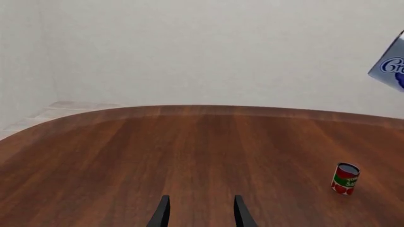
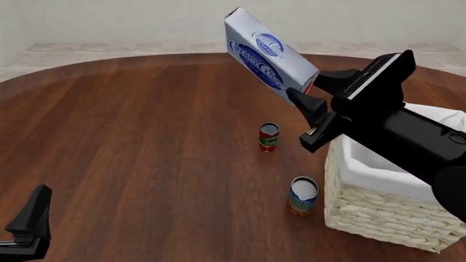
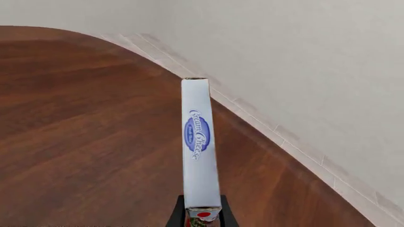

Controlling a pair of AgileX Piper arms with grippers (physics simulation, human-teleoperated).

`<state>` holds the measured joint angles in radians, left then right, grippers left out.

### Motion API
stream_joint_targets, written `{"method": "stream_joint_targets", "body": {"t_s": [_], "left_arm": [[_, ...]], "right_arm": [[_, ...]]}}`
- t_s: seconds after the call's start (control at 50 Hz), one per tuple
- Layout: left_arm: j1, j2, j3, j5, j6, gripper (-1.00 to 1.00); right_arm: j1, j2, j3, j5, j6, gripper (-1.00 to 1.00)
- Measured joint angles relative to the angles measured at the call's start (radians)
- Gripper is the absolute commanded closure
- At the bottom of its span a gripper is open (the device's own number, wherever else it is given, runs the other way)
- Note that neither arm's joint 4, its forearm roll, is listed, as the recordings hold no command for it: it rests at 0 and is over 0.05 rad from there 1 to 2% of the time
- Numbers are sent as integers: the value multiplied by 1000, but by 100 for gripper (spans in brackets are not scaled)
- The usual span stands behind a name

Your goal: Pick up the cream cheese box, and put it in the basket.

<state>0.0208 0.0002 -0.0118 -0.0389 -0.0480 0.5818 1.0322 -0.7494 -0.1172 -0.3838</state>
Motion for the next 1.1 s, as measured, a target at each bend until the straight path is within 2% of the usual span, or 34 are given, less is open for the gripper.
{"method": "stream_joint_targets", "body": {"t_s": [1.1], "left_arm": [[-5,0,4,4,12,-100]], "right_arm": [[-127,-122,37,78,-17,100]]}}
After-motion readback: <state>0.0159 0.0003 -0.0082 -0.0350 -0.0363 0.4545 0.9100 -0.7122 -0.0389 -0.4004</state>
